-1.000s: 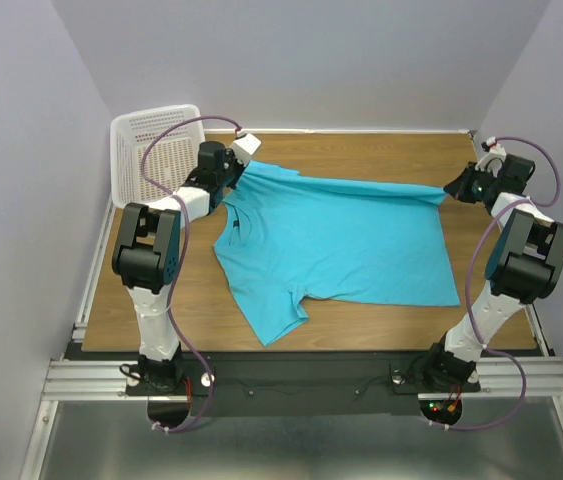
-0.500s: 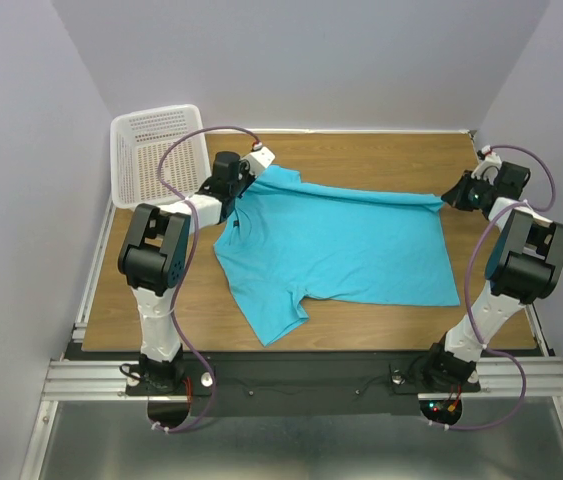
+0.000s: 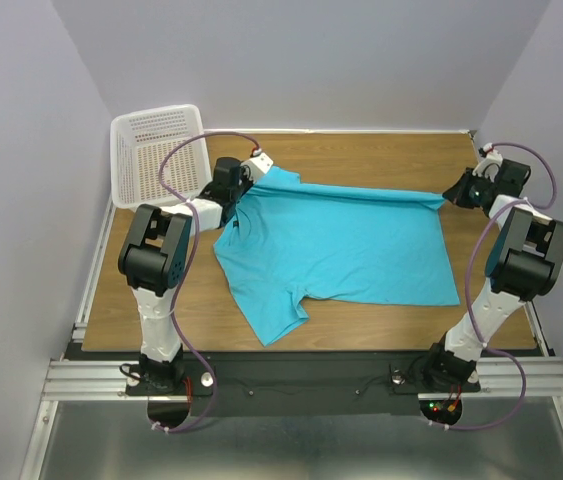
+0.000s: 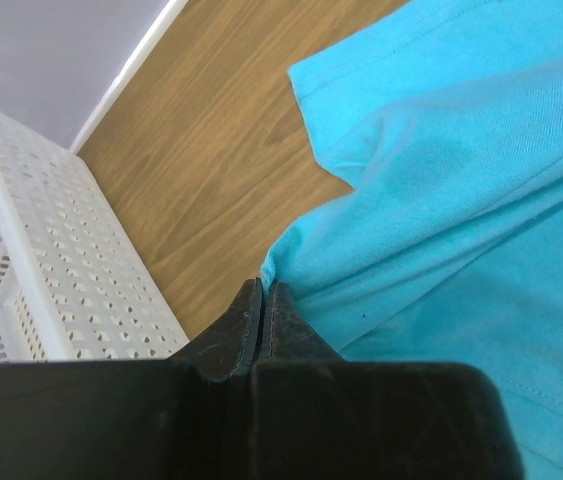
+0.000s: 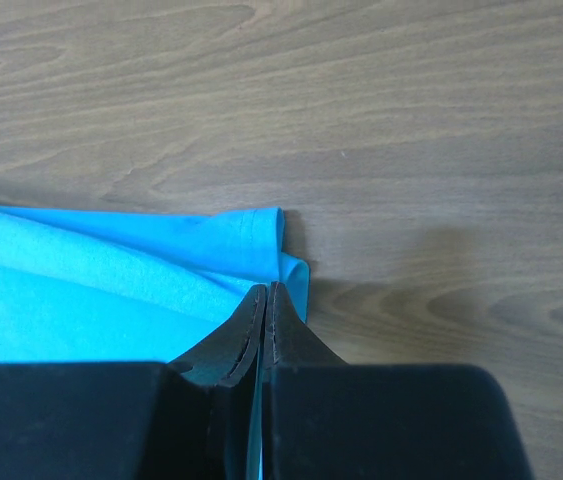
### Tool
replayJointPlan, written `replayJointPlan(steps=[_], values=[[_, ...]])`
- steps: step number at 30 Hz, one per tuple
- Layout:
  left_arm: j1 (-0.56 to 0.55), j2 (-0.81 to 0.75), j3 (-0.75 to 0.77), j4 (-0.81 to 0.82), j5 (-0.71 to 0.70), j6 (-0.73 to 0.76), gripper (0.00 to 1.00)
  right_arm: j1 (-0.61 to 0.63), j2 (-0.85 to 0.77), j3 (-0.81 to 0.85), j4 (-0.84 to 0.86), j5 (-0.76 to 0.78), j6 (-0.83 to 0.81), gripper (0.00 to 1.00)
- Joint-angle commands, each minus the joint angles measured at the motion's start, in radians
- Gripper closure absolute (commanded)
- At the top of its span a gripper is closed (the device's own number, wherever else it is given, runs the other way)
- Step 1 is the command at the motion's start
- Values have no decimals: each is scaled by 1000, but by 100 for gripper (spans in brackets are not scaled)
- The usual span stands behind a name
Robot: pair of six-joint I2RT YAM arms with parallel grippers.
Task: Fold and stack the t-shirts
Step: Fold the tshirt
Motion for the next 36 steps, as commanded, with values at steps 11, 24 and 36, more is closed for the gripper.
replayJointPlan(steps=[11, 24, 36], values=[[-11, -68, -27, 48, -52, 40, 100, -9, 18, 58, 5, -11, -13, 99], [-27, -51, -23, 23, -81, 44, 100, -9, 11, 44, -4, -11, -33, 99], [-36, -43, -13, 5, -104, 38, 100, -11, 2, 38, -4, -11, -50, 99]])
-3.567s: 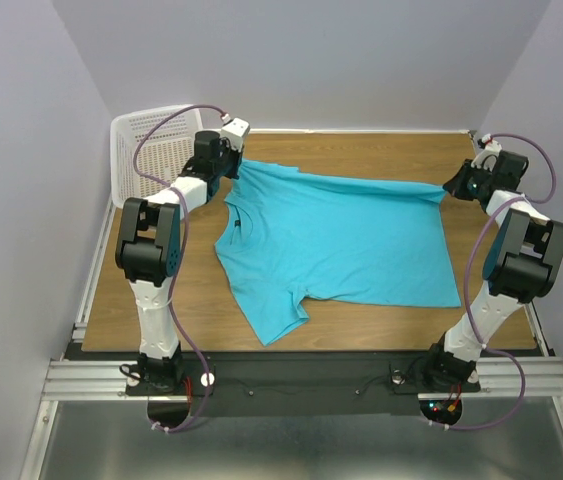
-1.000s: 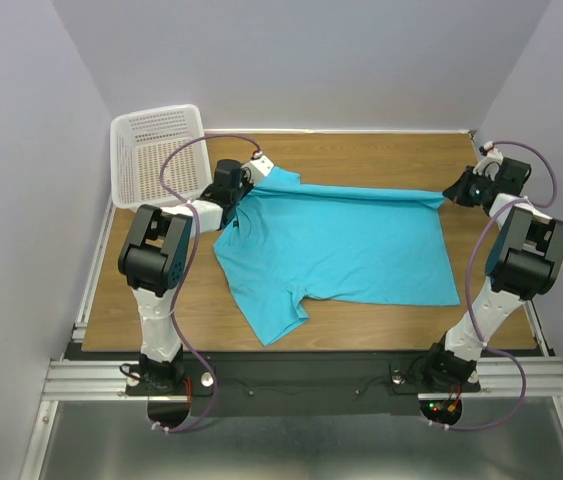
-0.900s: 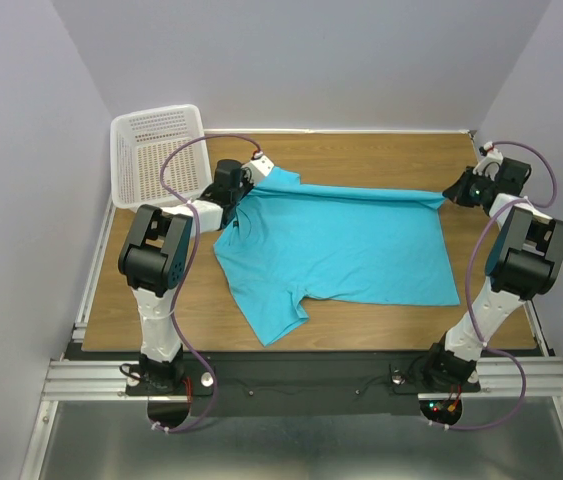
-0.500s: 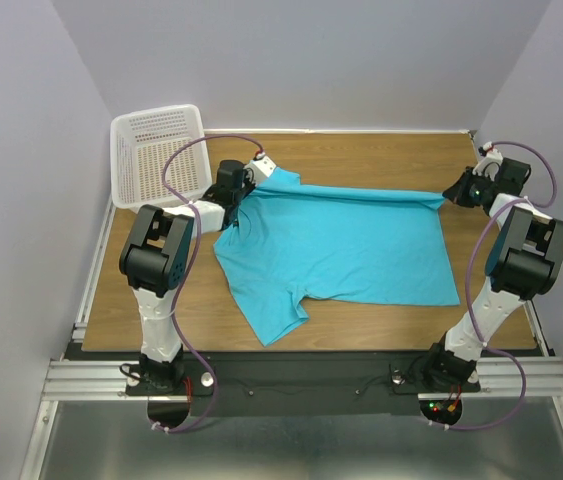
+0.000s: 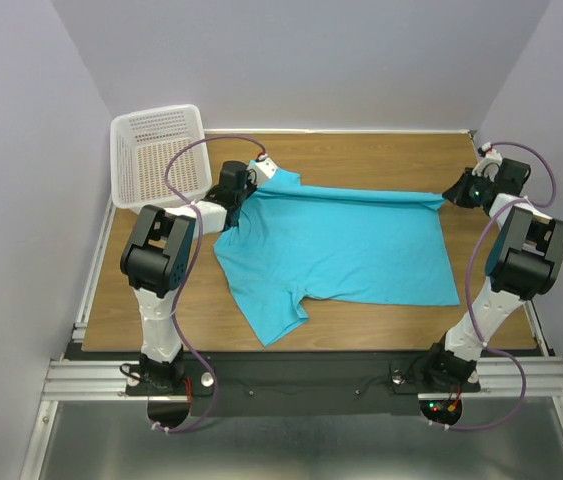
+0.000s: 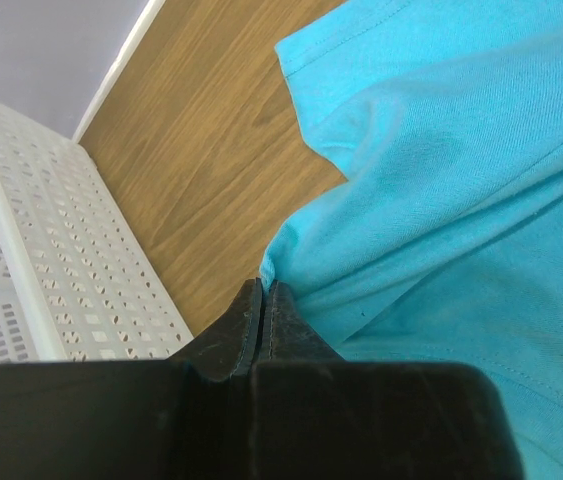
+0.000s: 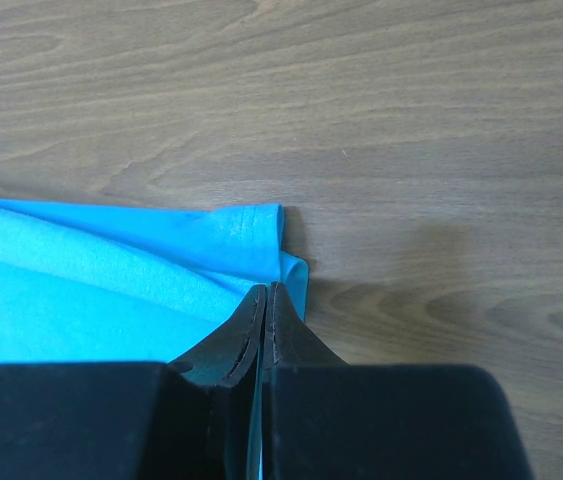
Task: Fold and stack the t-shirts
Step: Fold the tshirt
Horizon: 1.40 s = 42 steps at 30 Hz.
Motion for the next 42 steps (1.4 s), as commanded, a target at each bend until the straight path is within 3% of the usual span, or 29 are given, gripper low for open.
replayJointPlan(steps=[1, 7, 11, 14, 18, 19, 22, 25, 35, 42], values=[[-1, -38, 9, 16, -37, 9, 100, -9, -16, 11, 20, 1, -22, 99], [-2, -44, 16, 15, -43, -2, 91, -9, -17, 14, -11, -1, -26, 97], [-4, -56, 16, 15, -49, -14, 68, -9, -17, 14, -15, -8, -29, 94], [-7, -85, 11, 18, -41, -28, 65, -9, -17, 11, -21, -13, -32, 89], [-8, -122, 8, 29, -23, -40, 57, -9, -22, 9, -34, -21, -38, 62], [-11, -136, 6, 30, -12, -42, 56, -9, -31, 8, -34, -16, -38, 50], [-14, -171, 0, 38, 5, -59, 53, -9, -59, -6, -37, -7, -49, 36], [-22, -229, -29, 79, 20, -82, 42, -9, -106, -23, -37, 18, -64, 28], [-21, -493, -171, 196, 49, -301, 30, -9, -97, -26, -104, -25, -39, 33], [18, -627, -224, 100, 89, -543, 16, -9, 16, 121, -253, -53, -113, 43]])
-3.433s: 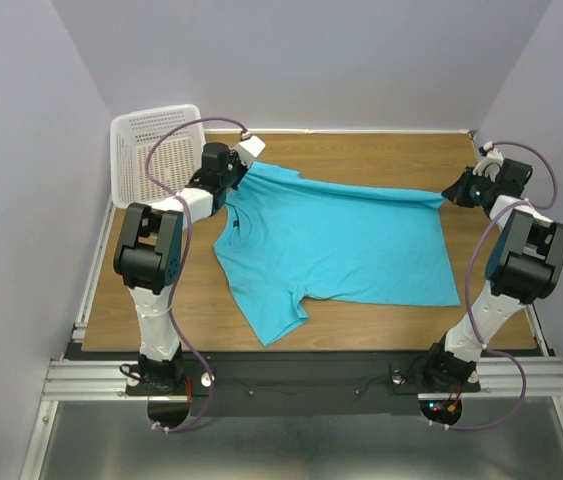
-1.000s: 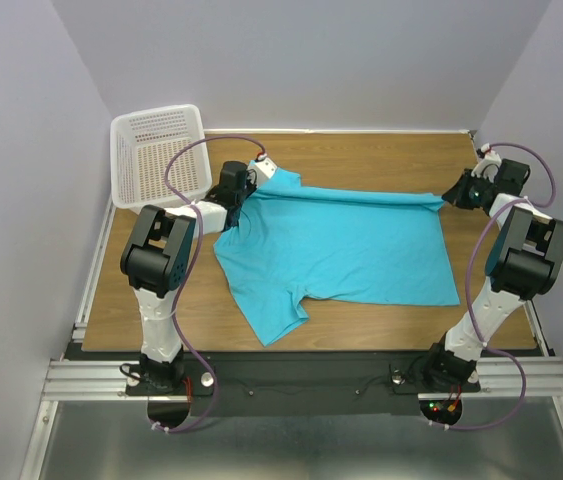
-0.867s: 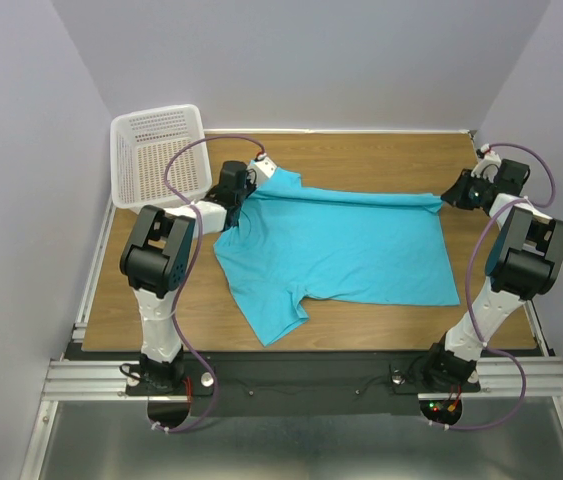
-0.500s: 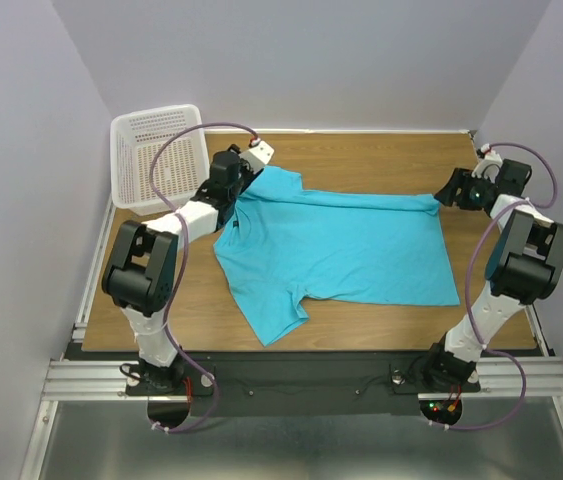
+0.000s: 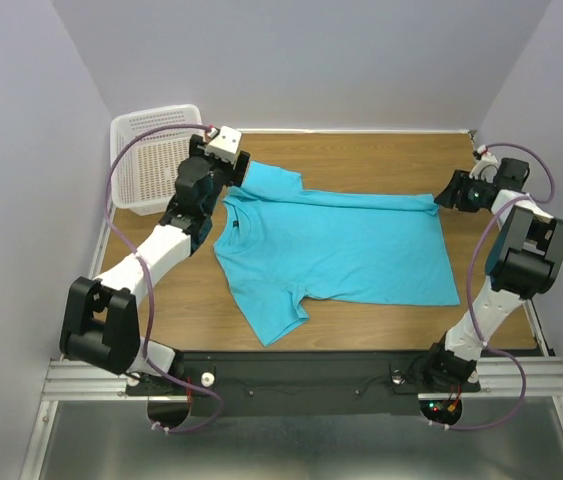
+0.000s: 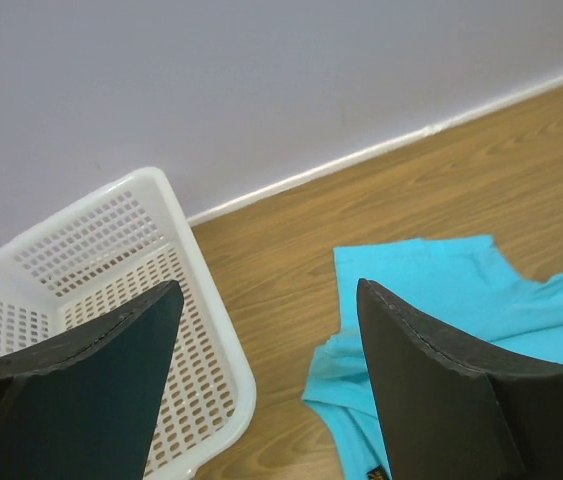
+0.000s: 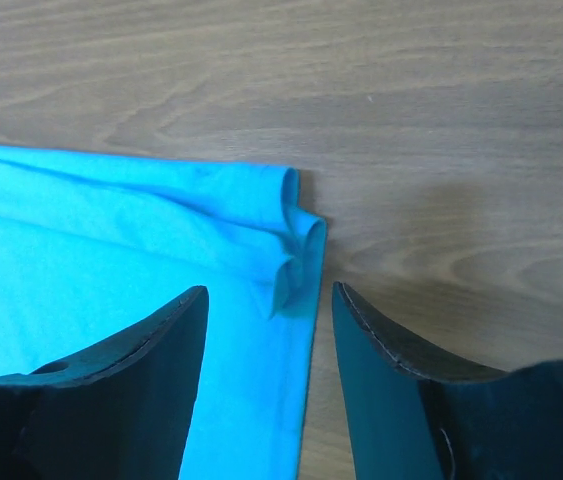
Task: Fold and stack the t-shirts
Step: Fold the tshirt
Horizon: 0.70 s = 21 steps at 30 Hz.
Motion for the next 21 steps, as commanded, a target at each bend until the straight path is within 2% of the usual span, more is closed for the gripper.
replayJointPlan(steps=[1, 6, 16, 18, 19, 21], values=[[31, -86, -14, -36, 42, -209, 15, -9, 37, 93, -82, -29, -44, 43], [79, -115, -40, -154, 137, -292, 15, -9, 73, 141, -95, -30, -38, 46], [90, -186, -132, -173, 180, -315, 15, 8, 145, 208, -160, -46, -56, 53], [91, -184, -137, -182, 186, -313, 15, 10, 151, 213, -166, -44, -61, 59], [94, -184, -139, -182, 189, -313, 16, 11, 153, 214, -171, -46, -62, 68], [94, -183, -142, -188, 193, -313, 16, 11, 139, 207, -174, -41, -84, 76]])
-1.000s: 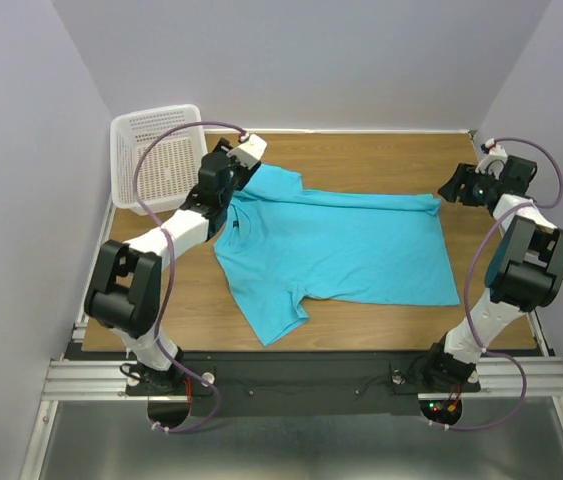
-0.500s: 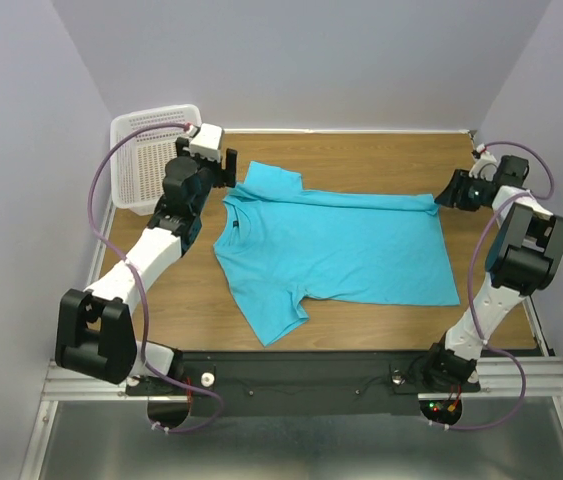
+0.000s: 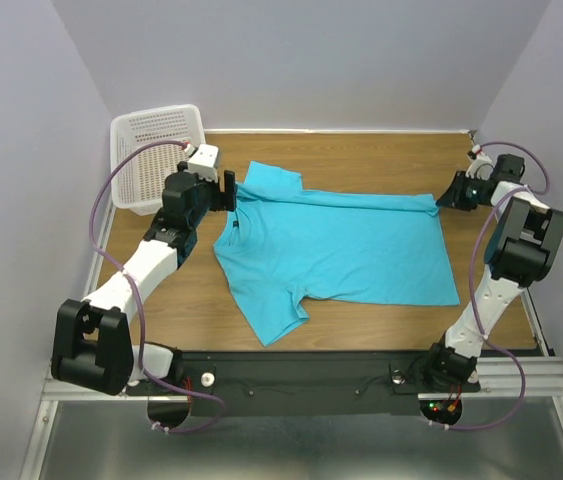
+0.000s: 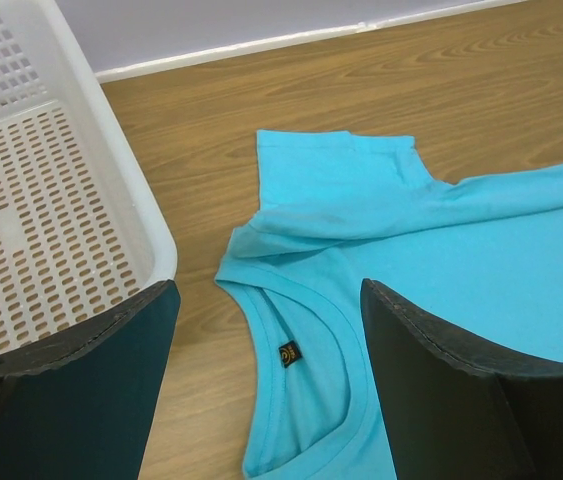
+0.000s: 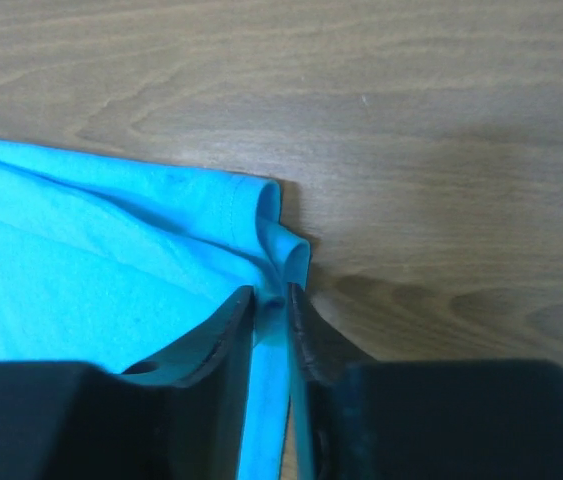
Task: Fold and stack the t-shirts
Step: Fold the tshirt
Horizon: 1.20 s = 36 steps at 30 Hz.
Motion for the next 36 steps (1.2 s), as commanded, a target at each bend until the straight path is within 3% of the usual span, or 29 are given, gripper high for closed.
replayJointPlan(steps=[1, 7, 12, 13, 16, 17, 20, 25, 28, 31, 36], values=[[8, -40, -10, 17, 24, -7, 16, 8, -25, 25, -27, -11, -47, 79], [9, -38, -8, 6, 30, -6, 16, 8, -136, -64, -33, 38, -191, 92], [9, -11, 10, 1, 70, -7, 16, 10, -188, -119, -45, 78, -282, 90], [9, -2, 29, 0, 84, -9, 16, 8, -196, -137, -56, 83, -311, 88], [9, 58, 105, -14, 139, -26, 17, 8, -211, -169, -62, 109, -339, 54], [8, 81, 134, -20, 161, -26, 17, 8, -234, -176, -61, 113, -339, 37], [8, 196, 280, -70, 217, -71, 18, 8, -272, -179, -50, 135, -275, 20], [9, 518, 644, -228, 273, -157, 32, 8, -381, -217, -24, 118, -167, 18], [9, 688, 822, -331, 235, -211, 38, 8, -445, -272, -25, 72, -133, 18], [8, 808, 949, -413, 179, -242, 39, 8, -514, -346, -25, 14, -112, 18], [6, 929, 1030, -445, 80, -251, 39, 8, -568, -423, -24, -51, -78, 18]])
